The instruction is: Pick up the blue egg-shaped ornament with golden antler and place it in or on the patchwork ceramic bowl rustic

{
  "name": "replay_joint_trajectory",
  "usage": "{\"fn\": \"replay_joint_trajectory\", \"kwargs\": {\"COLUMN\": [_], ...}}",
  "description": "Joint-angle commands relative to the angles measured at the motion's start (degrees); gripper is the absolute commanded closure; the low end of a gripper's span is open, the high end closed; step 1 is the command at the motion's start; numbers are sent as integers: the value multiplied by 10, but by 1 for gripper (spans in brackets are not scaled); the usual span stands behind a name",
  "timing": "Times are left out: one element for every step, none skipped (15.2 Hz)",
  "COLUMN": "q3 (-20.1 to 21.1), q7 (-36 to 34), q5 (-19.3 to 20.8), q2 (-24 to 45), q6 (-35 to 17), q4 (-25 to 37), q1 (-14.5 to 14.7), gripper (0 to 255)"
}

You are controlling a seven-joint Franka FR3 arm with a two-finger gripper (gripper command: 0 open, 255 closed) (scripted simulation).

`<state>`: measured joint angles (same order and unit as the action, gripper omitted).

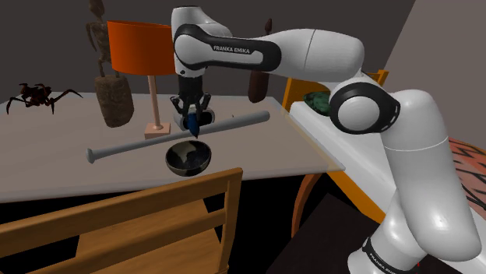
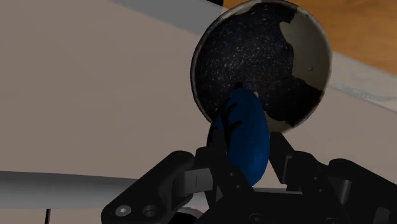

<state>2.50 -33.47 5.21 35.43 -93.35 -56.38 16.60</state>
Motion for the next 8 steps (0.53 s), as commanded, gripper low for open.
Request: {"fn": "replay_joint_trajectory", "kwargs": {"q3": [4, 4, 4, 4, 4, 4, 4, 4], "q7": [-25, -25, -26, -27, -27, -28, -29, -29], "q5": [4, 4, 4, 4, 4, 4, 4, 4], "q2": [42, 37, 33, 29, 26, 23, 21, 19], "q6": [30, 19, 8, -2, -12, -22, -31, -40], "q4": [71, 54, 39, 25, 12, -1, -12, -23], "q1": [25, 24, 24, 23, 23, 22, 22, 22], "gripper": [255, 255, 255, 255, 255, 255, 255, 255]}}
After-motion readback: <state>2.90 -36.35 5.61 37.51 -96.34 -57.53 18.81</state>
